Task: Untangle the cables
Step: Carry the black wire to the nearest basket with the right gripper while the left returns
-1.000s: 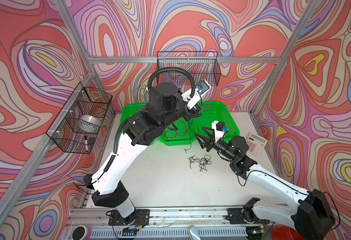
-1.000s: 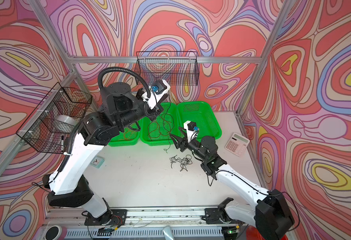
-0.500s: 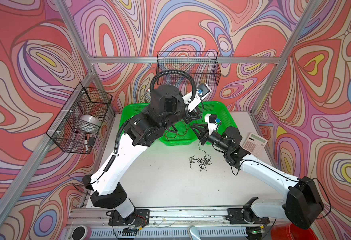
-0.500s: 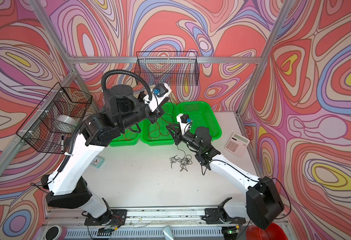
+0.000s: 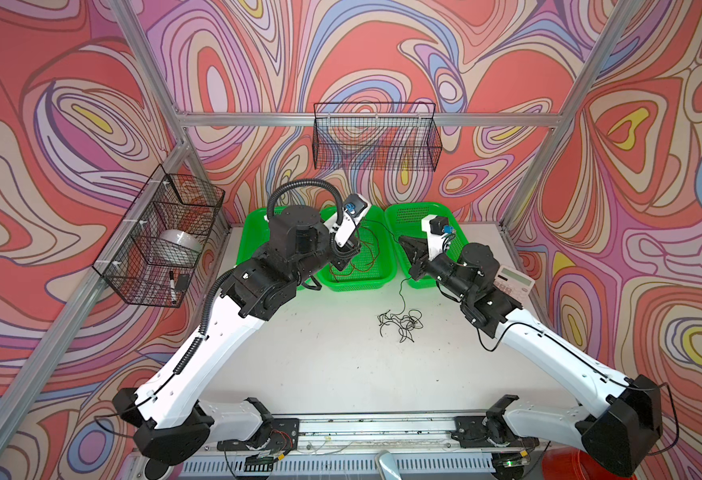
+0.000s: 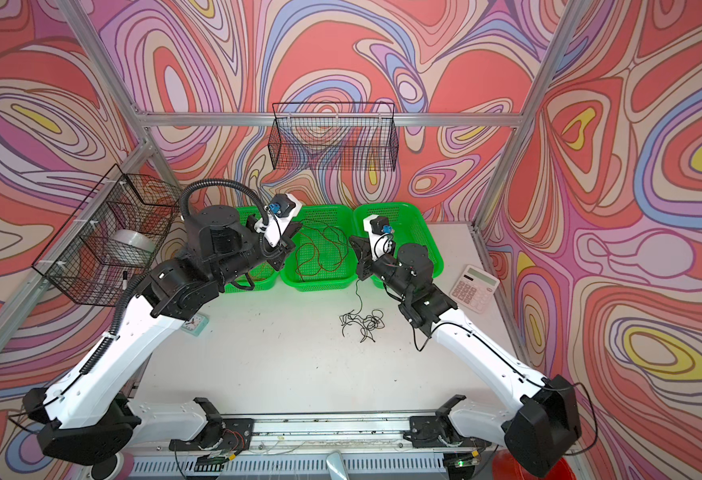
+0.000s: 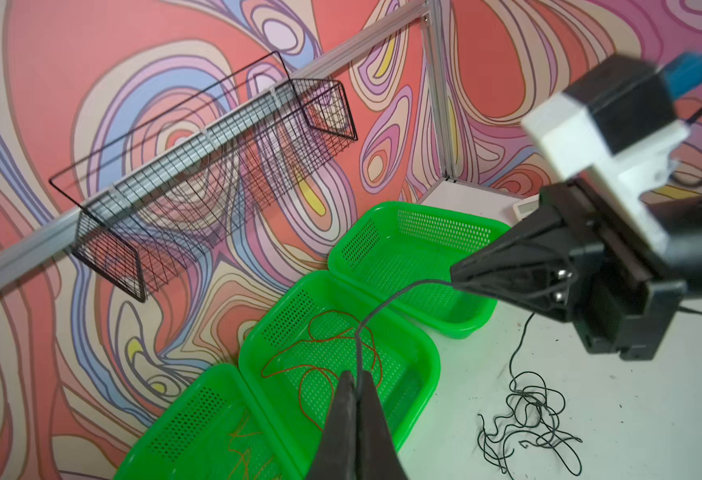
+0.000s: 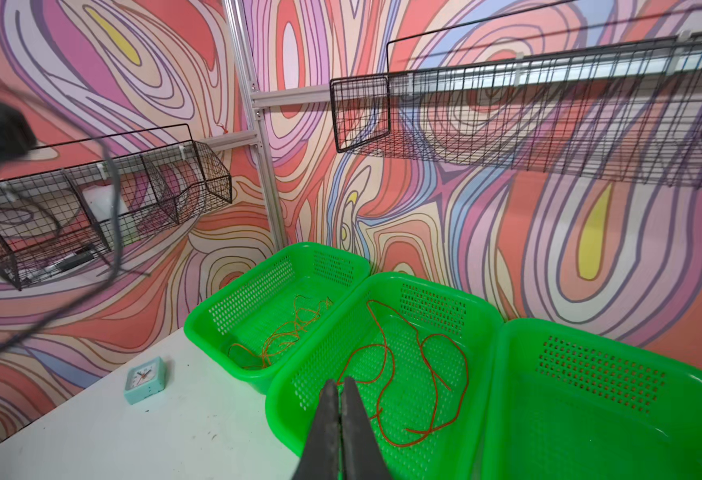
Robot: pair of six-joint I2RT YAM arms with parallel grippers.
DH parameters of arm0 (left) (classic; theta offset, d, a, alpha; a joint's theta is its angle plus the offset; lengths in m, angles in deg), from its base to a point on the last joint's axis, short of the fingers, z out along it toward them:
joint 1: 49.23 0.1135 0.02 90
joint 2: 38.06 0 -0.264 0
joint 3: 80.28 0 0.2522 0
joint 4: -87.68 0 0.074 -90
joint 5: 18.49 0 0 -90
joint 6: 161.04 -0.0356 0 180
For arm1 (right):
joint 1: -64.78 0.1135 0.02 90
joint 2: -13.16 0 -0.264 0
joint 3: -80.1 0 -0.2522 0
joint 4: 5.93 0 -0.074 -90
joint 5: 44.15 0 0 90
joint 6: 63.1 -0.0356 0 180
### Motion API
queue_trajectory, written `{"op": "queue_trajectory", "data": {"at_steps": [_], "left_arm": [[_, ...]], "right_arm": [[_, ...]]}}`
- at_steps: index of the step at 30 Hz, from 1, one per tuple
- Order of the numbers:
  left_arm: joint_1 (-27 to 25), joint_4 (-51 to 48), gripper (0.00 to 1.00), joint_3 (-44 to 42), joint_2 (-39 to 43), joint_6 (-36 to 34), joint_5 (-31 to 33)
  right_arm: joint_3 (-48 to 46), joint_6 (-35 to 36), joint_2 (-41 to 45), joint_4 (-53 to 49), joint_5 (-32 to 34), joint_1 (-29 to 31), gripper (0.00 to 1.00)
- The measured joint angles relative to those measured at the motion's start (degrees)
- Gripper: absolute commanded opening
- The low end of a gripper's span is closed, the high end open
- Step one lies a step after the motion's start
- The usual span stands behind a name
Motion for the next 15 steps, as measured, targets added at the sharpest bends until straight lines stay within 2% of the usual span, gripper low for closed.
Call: {"op": "queue_trajectory", "data": {"at_steps": [1,3,6,10,15], "left_arm": [[1.1,0.8,0.22,-2.1,0.5,1.1,-1.0],[3.6,3.2,0.47,-6.9,1.1,4.0,-3.8],[5.0,6.8,0.63,-13.0,1.2,7.0,-7.2],[5.0,10.9,0.72,-19.2,1.2,8.7,-10.2],[5.0,15.1,0.71,-25.2,1.3,8.9,-12.0]], "right_arm": [[1.9,0.3,-0.3,-1.5,0.3,-0.3,0.0],[5.7,0.9,-1.2,-4.5,0.9,-0.8,0.0],[11.0,2.0,-3.1,-8.4,1.5,-1.6,0.0],[18.1,3.4,-7.5,-13.4,2.8,-2.8,0.0],[27.1,5.0,-14.9,-17.8,5.9,-6.3,0.0]]}}
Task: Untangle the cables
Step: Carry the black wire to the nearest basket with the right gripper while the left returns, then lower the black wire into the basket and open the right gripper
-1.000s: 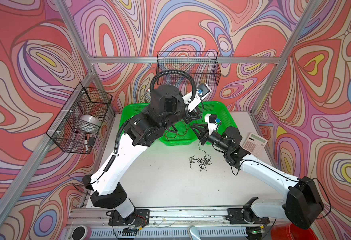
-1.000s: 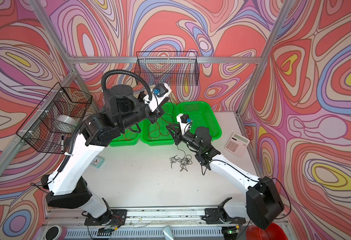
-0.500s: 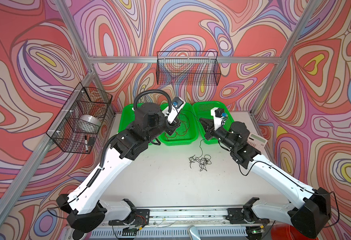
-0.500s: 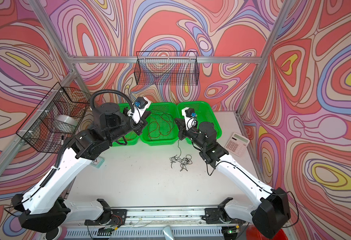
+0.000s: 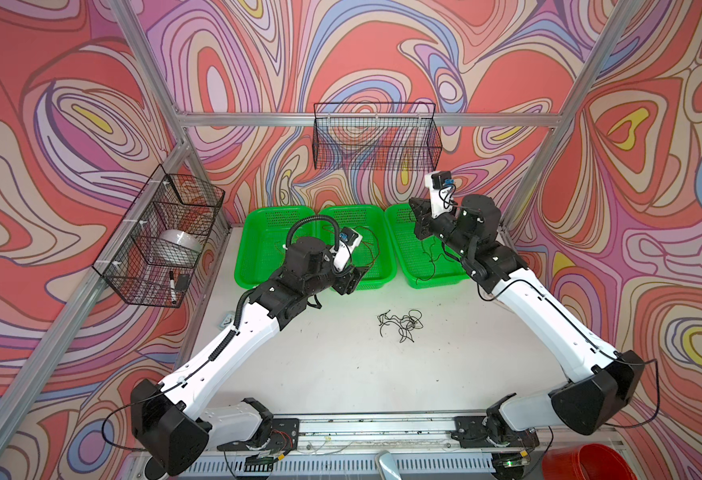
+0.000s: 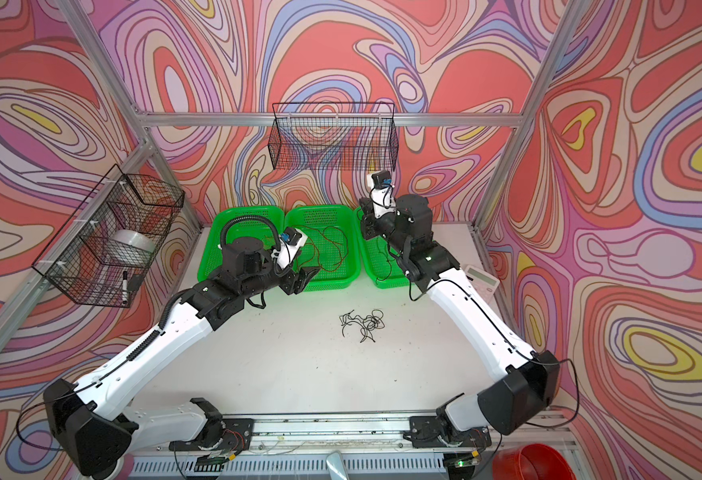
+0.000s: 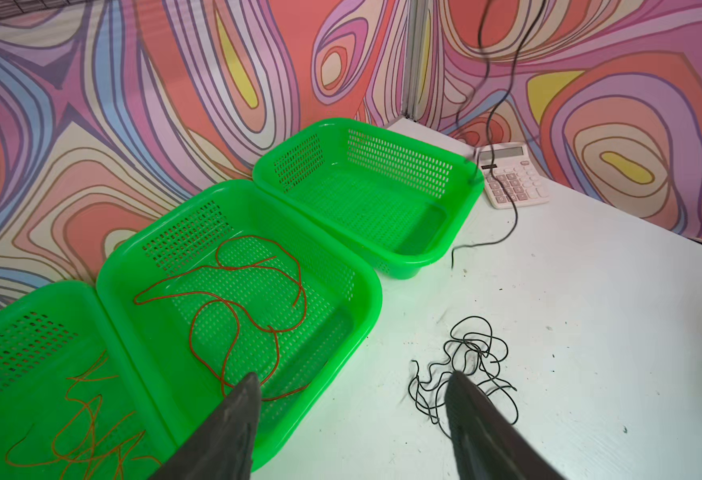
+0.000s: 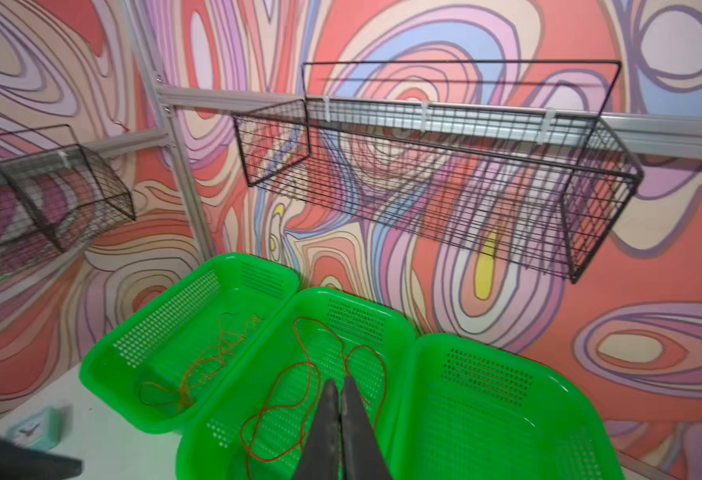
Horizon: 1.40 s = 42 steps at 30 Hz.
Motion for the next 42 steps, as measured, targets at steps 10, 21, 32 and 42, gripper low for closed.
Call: {"op": "queue_trajectory", "data": {"at_steps": [10,21,32,42], "left_arm": [[-1.3,4.2,0.67,-12.9,0.6,1.1,-4.8],[-3.1,5.6,0.66,-18.6,2.9,1.7,-4.0],[-3.1,6.0,0.66,-18.6,1.9,2.1,-4.1],[-3.7,5.9,0.66,-18.5,0.0,2.1,-4.1]], "right_arm": [[9.2,3.1,-14.2,0.5,9.7,-6.4,0.0],[16.9,5.4,-27.6,2.4,14.3,-10.8,0.0],[18.9,4.8,-33.2,1.6,18.1,-14.7,0.0],[16.5,6.6,-39.8,-3.5,17.8,-18.9,0.15]]}}
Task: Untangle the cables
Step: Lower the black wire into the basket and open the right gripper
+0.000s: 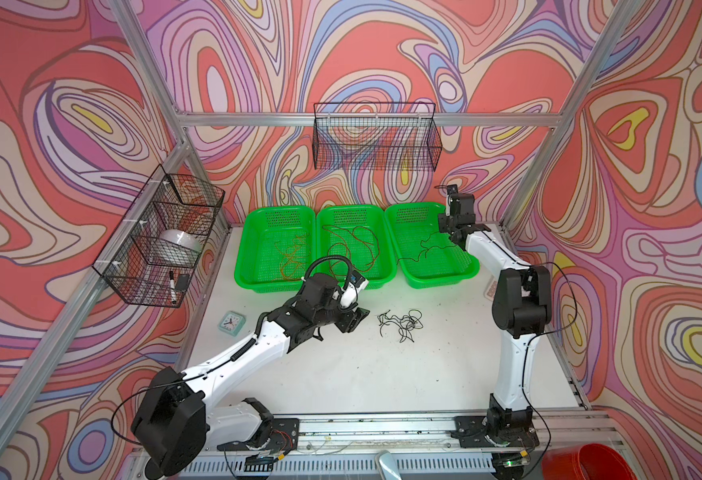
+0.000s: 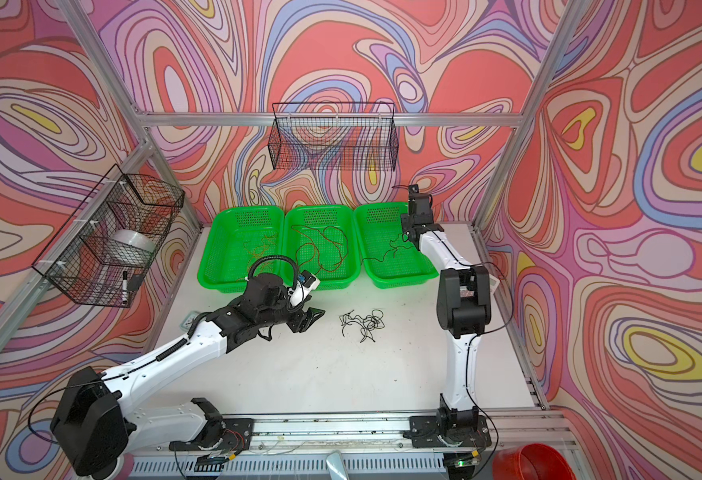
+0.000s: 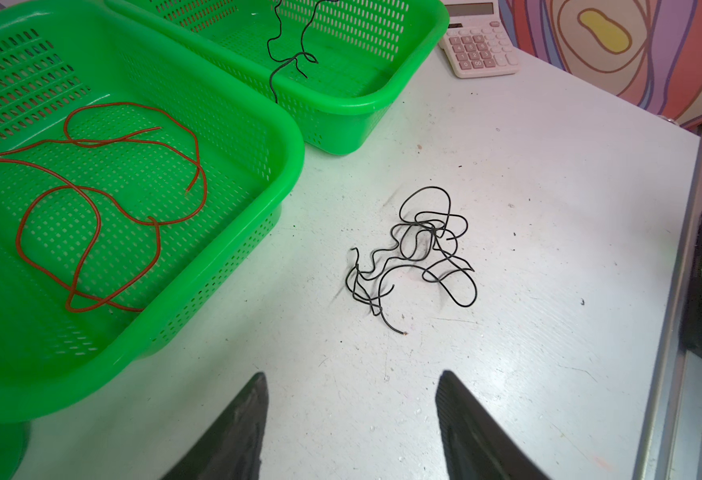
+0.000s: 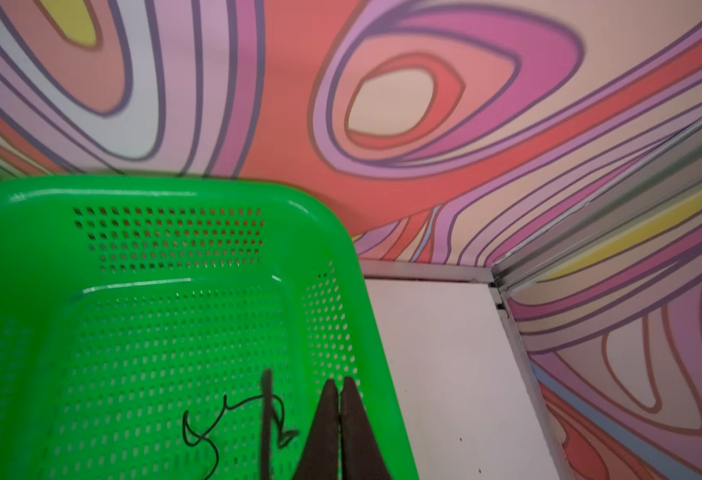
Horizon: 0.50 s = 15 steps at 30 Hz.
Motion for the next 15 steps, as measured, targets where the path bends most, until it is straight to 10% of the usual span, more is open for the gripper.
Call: {"op": "queue_trajectory", "data": {"at_steps": [4,15], "left_arm": [[-0.8,-0.1,0.66,0.3,-1.5,0.0,0.0],[-3.9,-0.2,0.66,3.4,-8.0,-0.6,0.3]], "right_arm": [[0.3,1.5,-1.9,-6.4,-4.5,-0.2,0.57],[-7.1,3.3,6.2,-17.1,-14.0,0.0,0.71]]}}
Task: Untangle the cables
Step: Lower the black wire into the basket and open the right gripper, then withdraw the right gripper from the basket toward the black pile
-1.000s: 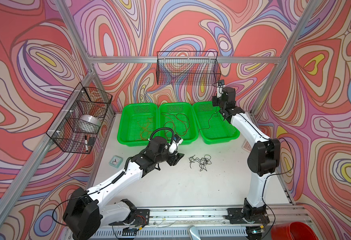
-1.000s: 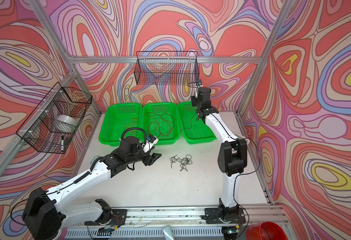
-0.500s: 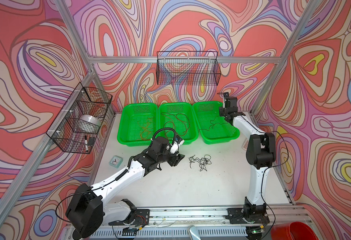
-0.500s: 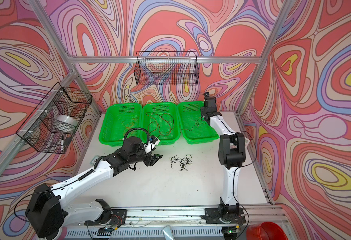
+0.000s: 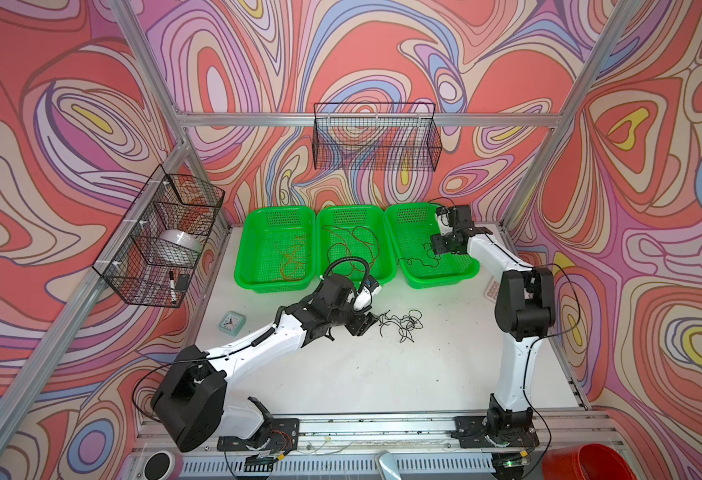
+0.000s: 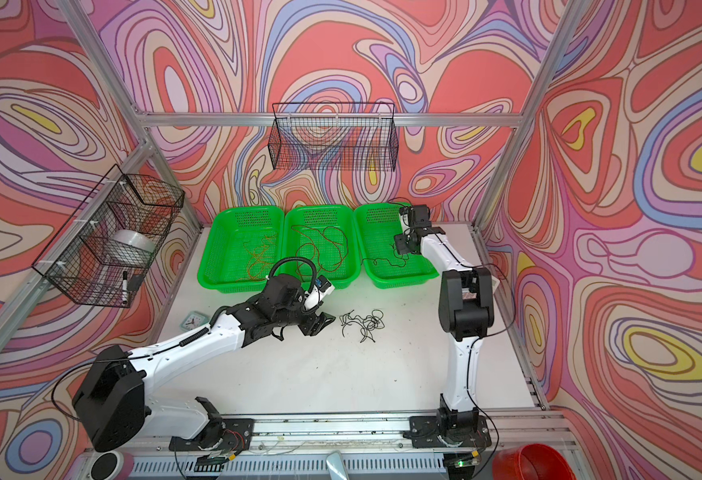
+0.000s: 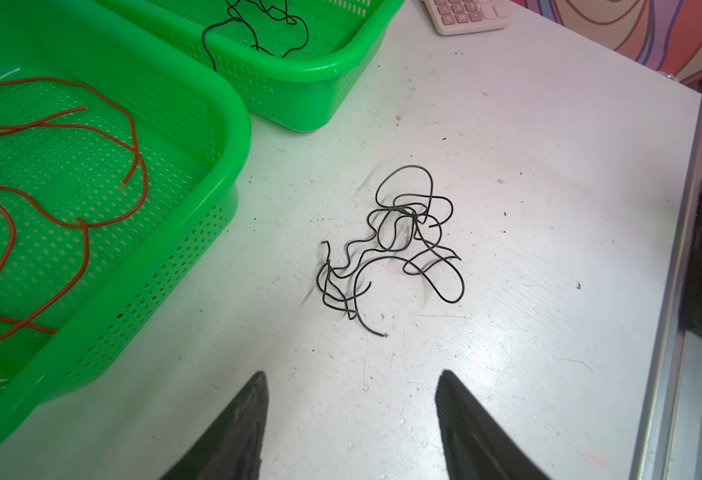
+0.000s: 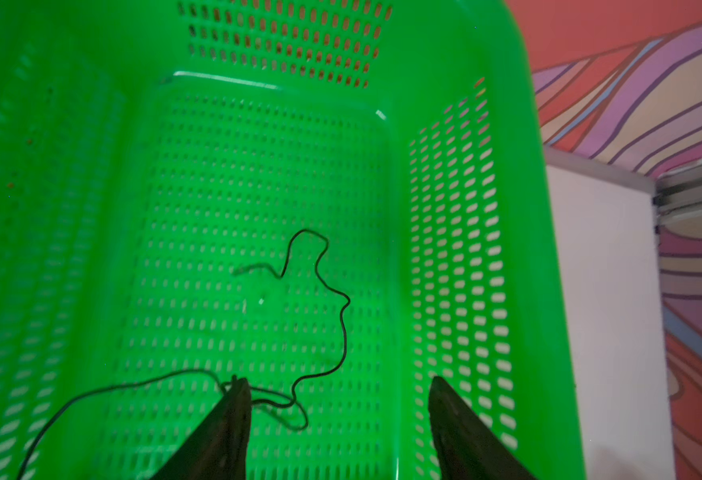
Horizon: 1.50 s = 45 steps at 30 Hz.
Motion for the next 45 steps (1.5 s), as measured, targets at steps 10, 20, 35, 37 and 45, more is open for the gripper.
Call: {"op": "queue_trajectory", "data": {"at_steps": [10,20,35,37,45], "left_arm": [[-0.7,0.0,0.65,0.5,-0.9,0.0,0.3],[-1.6,0.0,0.65,1.5,-1.0,0.0,1.7],[-2.8,-0.4,0.65,4.2,-6.1,0.3,2.1],[-3.0,-0.4,0.65,4.2,-6.8,0.4,2.1],[-3.4,-0.2,0.65,4.6,-10.7,0.5,3.3]], "right_arm": [[-10.4,7.3,8.6,-0.3,-11.1,4.4,0.71],[-9.1,9.7,4.0,1.9,-15.1,7.8,0.52],[-10.7,-0.2,0.3,20.6,-13.8,7.6,0.0],[-10.0,-2.4,-0.7,21.4,-12.0,7.3,0.0],[-8.0,-10.2,-3.1,18.9,-3.5,-0.6,0.21]]}}
